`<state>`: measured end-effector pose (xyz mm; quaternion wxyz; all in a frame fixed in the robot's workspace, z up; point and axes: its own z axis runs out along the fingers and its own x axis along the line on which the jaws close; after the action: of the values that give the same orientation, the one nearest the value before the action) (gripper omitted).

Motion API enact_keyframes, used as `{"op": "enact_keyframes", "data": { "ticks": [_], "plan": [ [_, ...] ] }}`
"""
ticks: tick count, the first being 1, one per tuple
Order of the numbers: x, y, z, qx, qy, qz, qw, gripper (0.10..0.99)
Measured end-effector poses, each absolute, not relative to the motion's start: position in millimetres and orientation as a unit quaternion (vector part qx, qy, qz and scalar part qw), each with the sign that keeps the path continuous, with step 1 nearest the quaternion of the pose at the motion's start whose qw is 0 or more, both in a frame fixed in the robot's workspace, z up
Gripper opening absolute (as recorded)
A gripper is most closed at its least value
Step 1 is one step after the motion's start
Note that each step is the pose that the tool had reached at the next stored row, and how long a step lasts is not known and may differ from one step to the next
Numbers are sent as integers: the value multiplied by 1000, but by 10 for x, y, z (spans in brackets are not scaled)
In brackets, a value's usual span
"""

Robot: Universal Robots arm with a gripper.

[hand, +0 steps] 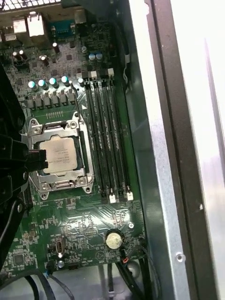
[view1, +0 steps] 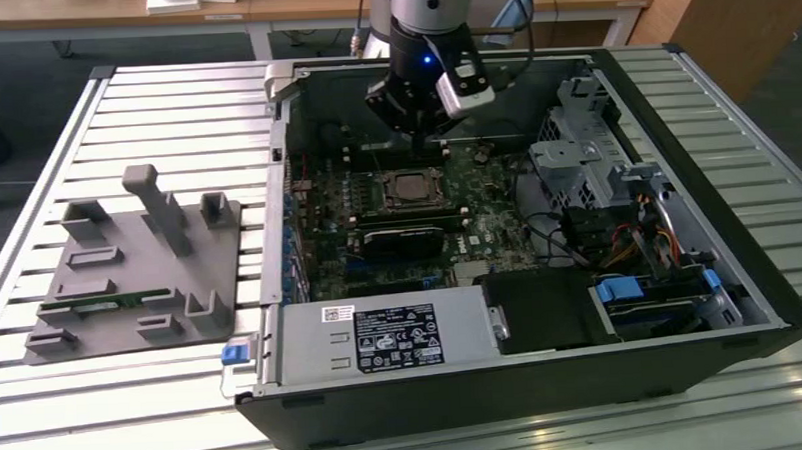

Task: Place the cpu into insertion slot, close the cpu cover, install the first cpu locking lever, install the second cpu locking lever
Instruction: 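Install the first cpu locking lever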

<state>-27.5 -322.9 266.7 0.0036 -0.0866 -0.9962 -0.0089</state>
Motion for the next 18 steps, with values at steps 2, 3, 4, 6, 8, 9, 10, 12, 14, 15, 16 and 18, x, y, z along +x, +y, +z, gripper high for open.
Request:
{"op": "enact_keyframes", "data": {
  "ticks": [2, 3, 4, 6, 8, 9, 10, 12, 14, 15, 16, 18],
  "plan": [
    [-277, -3229, 2666, -83, -997, -11, 0, 114],
    [-278, -3229, 2665, -80, -997, -12, 0, 114],
    [-278, -3229, 2663, -76, -997, -13, 0, 114],
    [-279, -3229, 2662, -59, -998, -13, 0, 114],
    [-279, -3229, 2660, -40, -999, -13, 0, 114],
    [-279, -3229, 2660, -33, -999, -13, 0, 114],
    [-279, -3229, 2659, -28, -1000, -13, 0, 114],
    [-279, -3229, 2659, -23, -1000, -13, 0, 114],
    [-280, -3229, 2659, -22, -1000, -13, 0, 114],
    [-283, -3230, 2658, -22, -1000, -13, 0, 114],
    [-283, -3230, 2658, -22, -1000, -13, 0, 114],
    [-292, -3230, 2659, -22, -1000, -13, 1, 114]
  ]
}}
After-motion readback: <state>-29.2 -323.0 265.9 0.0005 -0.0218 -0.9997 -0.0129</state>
